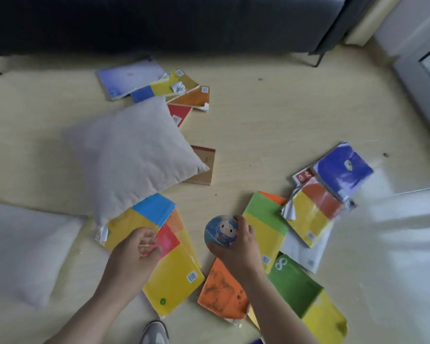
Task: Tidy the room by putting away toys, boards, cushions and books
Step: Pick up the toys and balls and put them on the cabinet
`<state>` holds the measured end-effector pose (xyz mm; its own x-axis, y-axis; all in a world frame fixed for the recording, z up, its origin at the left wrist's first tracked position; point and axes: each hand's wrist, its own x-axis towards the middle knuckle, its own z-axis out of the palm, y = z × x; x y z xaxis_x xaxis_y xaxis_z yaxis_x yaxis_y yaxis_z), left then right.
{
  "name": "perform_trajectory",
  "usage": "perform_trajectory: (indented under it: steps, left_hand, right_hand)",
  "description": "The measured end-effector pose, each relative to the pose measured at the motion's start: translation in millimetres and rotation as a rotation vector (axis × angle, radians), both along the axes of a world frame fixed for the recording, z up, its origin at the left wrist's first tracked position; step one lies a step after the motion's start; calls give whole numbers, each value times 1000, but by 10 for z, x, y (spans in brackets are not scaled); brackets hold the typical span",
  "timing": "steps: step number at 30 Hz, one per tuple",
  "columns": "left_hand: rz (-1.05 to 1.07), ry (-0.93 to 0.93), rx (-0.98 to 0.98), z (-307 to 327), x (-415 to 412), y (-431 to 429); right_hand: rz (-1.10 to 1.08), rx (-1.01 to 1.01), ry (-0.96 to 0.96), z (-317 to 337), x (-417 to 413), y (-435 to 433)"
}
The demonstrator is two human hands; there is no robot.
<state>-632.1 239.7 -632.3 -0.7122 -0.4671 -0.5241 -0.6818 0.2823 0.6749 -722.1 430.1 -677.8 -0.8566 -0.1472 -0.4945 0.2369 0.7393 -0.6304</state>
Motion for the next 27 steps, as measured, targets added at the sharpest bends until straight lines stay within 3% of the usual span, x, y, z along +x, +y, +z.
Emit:
perform_trajectory:
  steps: [8,15,21,27]
  left_hand:
    - [-80,25,34,2456,452,656]
    - [-203,109,20,4208,835,1231]
    - [-343,266,-54,5121,1084,1626]
    - [-531,361,-46,5633,1605,1986]
  right_hand:
    - [-232,-105,25,2595,589,885]
    - [-347,-162,123,4570,1351,1590]
    - [-466,-217,288,5560,2070,2039]
    - [-604,-242,379,5978,3110,2222]
